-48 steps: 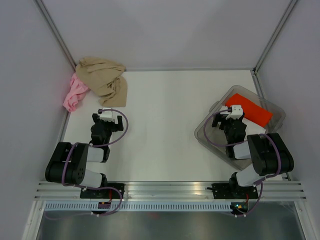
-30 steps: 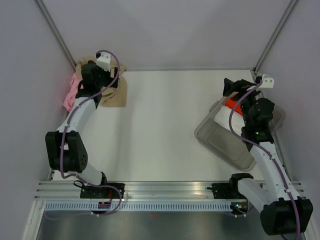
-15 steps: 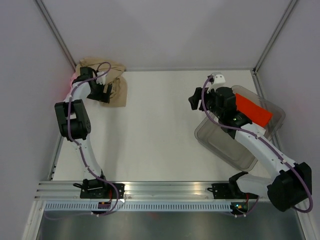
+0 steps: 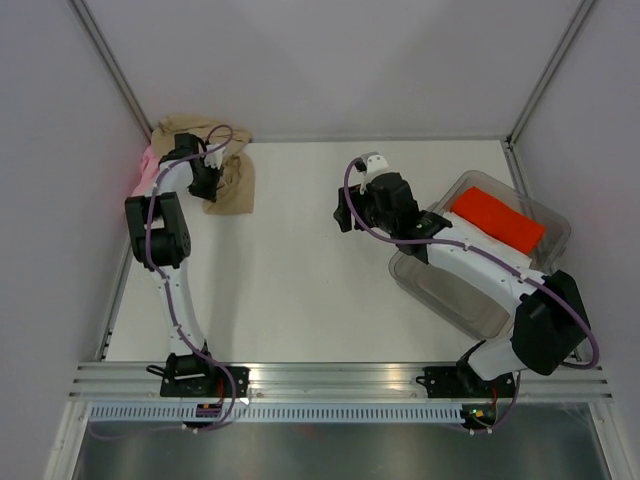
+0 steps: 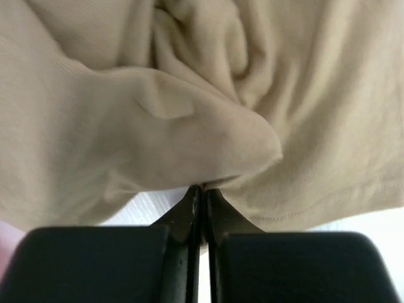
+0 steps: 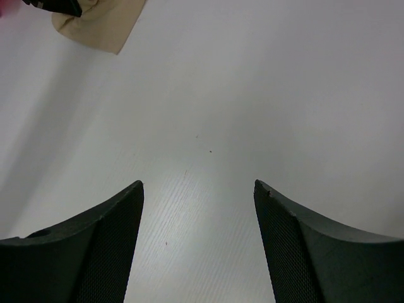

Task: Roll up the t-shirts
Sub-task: Grab a tshirt with the left arm, then move the tshirt to the center of the board

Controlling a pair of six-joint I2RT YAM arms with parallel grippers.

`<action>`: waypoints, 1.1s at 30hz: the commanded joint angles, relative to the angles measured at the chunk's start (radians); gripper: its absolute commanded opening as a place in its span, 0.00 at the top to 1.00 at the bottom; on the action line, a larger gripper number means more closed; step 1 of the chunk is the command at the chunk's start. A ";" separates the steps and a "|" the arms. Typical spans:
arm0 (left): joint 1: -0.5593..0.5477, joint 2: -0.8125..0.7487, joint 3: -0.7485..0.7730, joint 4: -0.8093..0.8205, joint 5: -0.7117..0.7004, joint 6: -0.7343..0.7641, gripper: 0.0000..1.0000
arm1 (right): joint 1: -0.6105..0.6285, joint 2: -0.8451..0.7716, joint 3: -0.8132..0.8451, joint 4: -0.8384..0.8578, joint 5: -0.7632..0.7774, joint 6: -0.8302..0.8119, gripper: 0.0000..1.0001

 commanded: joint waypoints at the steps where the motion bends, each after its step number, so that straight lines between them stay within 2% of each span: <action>1: -0.005 -0.076 -0.081 -0.018 0.080 0.015 0.98 | 0.009 0.033 0.057 0.005 -0.001 0.034 0.24; 5: -0.006 -0.241 -0.208 -0.016 0.244 0.039 0.98 | 0.024 0.061 0.073 -0.027 0.033 0.068 0.28; 10: -0.031 -0.560 -0.394 -0.048 0.428 0.088 0.98 | 0.123 0.163 0.185 -0.138 0.142 0.038 0.32; 13: -0.095 -0.732 -0.475 -0.139 0.546 0.154 0.98 | 0.151 0.205 0.211 -0.139 0.072 0.063 0.32; 15: -0.185 -0.858 -0.522 -0.208 0.603 0.206 0.98 | 0.153 0.217 0.205 -0.112 0.012 0.091 0.32; 18: -0.302 -0.999 -0.653 -0.259 0.678 0.266 0.95 | 0.151 0.216 0.191 -0.105 0.009 0.139 0.31; 19: -0.346 -1.030 -0.676 -0.262 0.694 0.287 0.88 | 0.151 0.211 0.174 -0.105 0.016 0.157 0.31; 21: -0.366 -1.064 -0.718 -0.323 0.762 0.341 0.47 | 0.151 0.202 0.159 -0.115 0.051 0.173 0.30; 22: -0.367 -1.069 -0.717 -0.363 0.785 0.428 0.31 | 0.153 0.200 0.146 -0.134 0.065 0.177 0.29; 24: -0.362 -1.055 -0.683 -0.517 0.798 0.513 0.16 | 0.151 0.203 0.139 -0.167 0.111 0.186 0.28; 27: -0.290 -1.036 -0.639 -0.596 0.784 0.562 0.14 | 0.154 0.225 0.126 -0.223 0.159 0.200 0.28; 29: -0.177 -1.014 -0.625 -0.576 0.760 0.542 0.17 | 0.165 0.240 0.117 -0.259 0.174 0.203 0.28; 30: -0.141 -1.003 -0.623 -0.517 0.732 0.524 0.18 | 0.185 0.243 0.116 -0.268 0.186 0.211 0.28; 31: -0.103 -0.987 -0.634 -0.471 0.683 0.465 0.19 | 0.199 0.248 0.111 -0.285 0.197 0.212 0.28; 32: -0.091 -0.960 -0.653 -0.417 0.543 0.441 0.21 | 0.215 0.254 0.110 -0.294 0.194 0.213 0.27; 33: -0.087 -0.946 -0.707 -0.376 0.481 0.435 0.23 | 0.246 0.256 0.105 -0.302 0.196 0.219 0.27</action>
